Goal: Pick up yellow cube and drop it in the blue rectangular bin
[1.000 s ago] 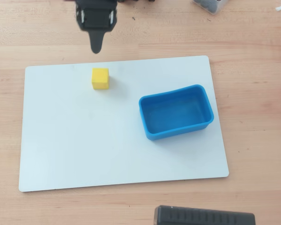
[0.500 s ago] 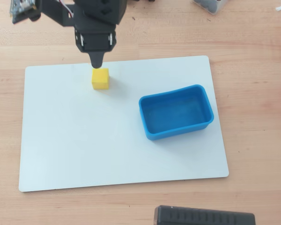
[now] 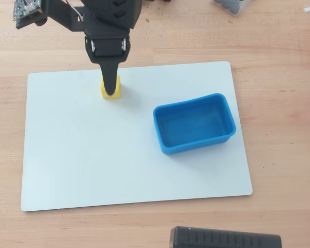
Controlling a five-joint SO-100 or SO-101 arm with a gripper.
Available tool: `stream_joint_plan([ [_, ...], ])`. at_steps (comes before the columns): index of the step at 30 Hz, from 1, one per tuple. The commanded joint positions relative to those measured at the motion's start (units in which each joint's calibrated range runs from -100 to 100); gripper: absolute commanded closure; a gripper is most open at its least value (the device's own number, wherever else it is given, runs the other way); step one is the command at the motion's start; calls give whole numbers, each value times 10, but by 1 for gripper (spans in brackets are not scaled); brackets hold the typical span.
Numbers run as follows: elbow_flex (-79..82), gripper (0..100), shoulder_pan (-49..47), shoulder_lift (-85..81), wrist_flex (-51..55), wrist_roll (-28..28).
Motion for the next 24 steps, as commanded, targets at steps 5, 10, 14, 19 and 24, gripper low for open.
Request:
stream_joint_plan([
  [5,-42,73,18,22,10,-8],
  [10,-30,73,31,41,-1,-8],
  [14,-20,74,33,52,-6,-8],
  [19,8,76,19,70,-29,-8],
  [24,16,76,21,84,-42,-8],
])
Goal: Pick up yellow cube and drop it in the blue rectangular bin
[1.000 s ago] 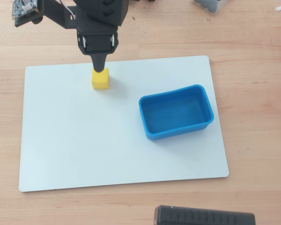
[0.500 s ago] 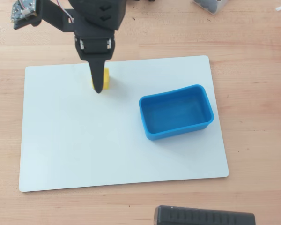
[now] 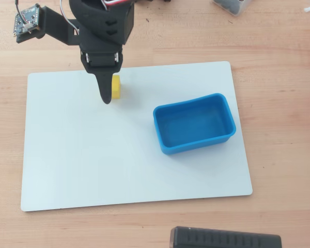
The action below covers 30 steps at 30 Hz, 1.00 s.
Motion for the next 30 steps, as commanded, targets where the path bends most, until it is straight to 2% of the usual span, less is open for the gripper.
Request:
stream_joint_plan([
  [1,11,77,-3,-2,-21,-5],
  [12,58,79,-13,-1,-67,-5],
  [20,56,98,-1,-5,-80,-10],
  [30,49,98,-29,-159,-22,-38],
])
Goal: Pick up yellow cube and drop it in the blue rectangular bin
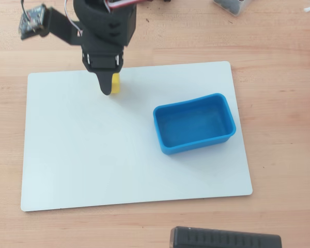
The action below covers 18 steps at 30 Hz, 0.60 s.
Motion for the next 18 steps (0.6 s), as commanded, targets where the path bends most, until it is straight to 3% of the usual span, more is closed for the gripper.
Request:
stream_joint_plan([
  [1,-12,98,-33,-162,53,-16],
  [7,-81,98,-82,-190,133,-39],
  [18,-145,98,-224,-167,137,-52],
])
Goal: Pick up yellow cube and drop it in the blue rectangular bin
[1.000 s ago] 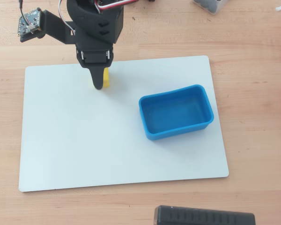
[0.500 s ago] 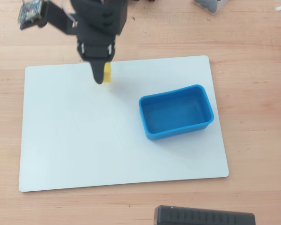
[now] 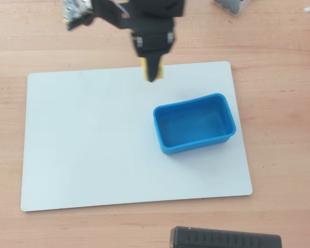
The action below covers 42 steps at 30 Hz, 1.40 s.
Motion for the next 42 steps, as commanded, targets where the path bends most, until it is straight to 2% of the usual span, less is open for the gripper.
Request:
stream_joint_plan([
  [1,-136,98,-65,-37,0,-6],
  [15,-170,99,-97,61,-128,-12],
  [33,-197,98,-118,125,-197,-12],
  [37,-198,87,-110,125,-192,-15],
  [42,-200,82,-104,117,-185,-21],
])
